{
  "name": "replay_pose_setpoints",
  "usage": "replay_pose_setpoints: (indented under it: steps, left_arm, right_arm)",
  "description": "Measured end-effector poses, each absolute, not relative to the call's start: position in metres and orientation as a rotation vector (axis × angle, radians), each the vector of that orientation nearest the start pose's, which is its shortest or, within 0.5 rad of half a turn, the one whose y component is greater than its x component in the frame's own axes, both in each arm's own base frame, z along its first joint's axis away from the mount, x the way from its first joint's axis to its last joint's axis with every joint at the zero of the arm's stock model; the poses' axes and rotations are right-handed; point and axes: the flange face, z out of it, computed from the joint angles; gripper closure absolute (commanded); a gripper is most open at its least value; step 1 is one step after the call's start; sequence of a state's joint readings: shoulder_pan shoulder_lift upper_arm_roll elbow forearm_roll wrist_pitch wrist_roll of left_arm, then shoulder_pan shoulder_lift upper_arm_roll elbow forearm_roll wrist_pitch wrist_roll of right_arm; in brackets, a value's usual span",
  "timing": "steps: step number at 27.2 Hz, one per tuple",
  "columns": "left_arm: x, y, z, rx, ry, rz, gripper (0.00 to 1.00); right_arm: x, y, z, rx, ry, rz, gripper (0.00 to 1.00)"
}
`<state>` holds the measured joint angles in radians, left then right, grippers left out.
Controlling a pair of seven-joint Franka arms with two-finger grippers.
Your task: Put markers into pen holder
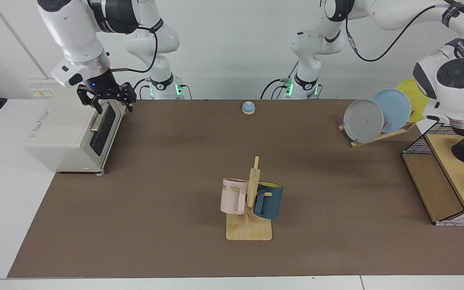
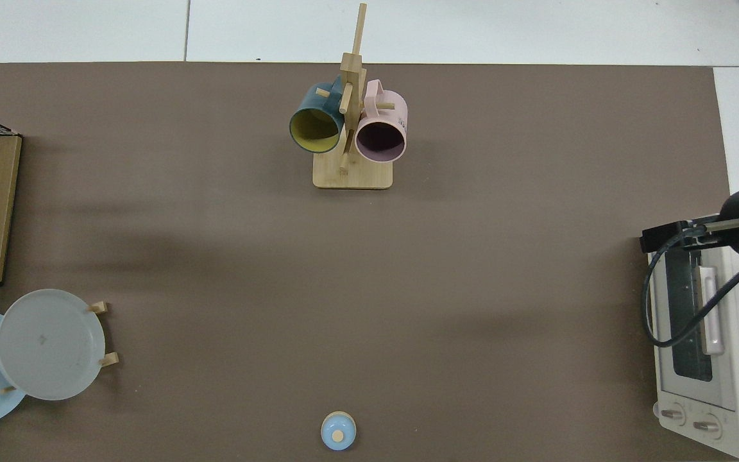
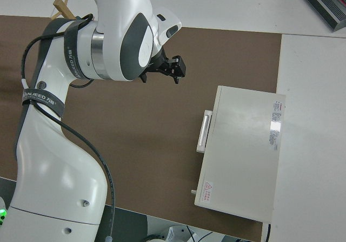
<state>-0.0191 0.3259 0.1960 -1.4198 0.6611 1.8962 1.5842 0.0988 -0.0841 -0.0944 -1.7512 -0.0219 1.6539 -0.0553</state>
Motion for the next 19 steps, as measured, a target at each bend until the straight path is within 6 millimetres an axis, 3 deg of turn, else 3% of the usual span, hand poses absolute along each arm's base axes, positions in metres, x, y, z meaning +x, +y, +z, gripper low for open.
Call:
replay_pose_setpoints:
  steps: [4,8,14,19]
  left_arm:
    - [0.659,0.127,0.552,-1.905,1.763,0.468,0.0]
    - [0.653,0.103,0.55,-2.132,1.608,0.373,0.0]
    - [0.649,0.051,0.533,-2.397,1.428,0.259,0.0]
    - [0.639,0.023,0.515,-2.6,1.262,0.197,0.0]
  right_arm:
    - [0.533,-0.01,0.592,-3.154,-0.072,0.014,0.0]
    - [0.535,-0.017,0.594,-3.155,-0.052,-0.013,0.0]
    - [0.536,-0.02,0.594,-3.156,-0.046,-0.028,0.0]
    - [0.536,-0.019,0.594,-3.156,-0.048,-0.028,0.0]
